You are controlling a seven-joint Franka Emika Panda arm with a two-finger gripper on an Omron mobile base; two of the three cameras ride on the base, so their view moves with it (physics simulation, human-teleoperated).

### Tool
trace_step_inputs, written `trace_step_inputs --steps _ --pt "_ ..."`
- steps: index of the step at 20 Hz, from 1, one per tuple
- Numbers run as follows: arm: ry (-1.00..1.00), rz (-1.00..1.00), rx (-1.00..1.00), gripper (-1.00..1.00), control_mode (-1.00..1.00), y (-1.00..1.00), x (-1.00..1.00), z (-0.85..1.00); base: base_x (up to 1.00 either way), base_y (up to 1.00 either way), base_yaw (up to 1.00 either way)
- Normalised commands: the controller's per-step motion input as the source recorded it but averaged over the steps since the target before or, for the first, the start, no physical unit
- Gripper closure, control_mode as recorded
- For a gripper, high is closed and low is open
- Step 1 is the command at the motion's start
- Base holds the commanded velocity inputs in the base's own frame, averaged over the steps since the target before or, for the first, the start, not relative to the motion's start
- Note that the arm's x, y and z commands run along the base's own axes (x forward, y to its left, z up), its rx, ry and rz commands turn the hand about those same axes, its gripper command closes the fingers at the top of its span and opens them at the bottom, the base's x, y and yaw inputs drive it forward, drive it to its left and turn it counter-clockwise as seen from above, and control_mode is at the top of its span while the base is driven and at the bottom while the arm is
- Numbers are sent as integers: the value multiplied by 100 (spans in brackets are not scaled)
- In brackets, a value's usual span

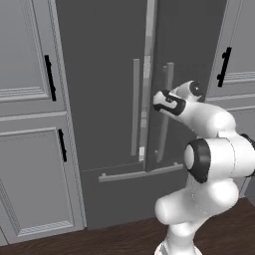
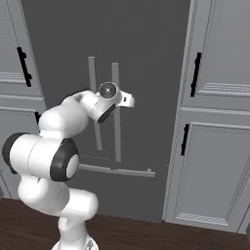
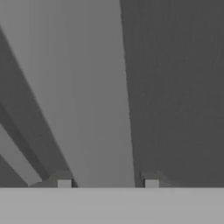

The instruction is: Take the strawberry from the fridge and place it on top of the pancake, located on the dining counter.

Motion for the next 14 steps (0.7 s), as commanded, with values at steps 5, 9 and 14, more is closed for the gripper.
trace_step_inputs --steps 5,9,14 --pt "0 -1 18 100 -100 -88 -100 1 0 0 0" --pt "10 0 3 -100 -100 -26 -29 -14 0 0 0" --pt "0 0 -1 -100 -100 0 -50 29 0 0 0"
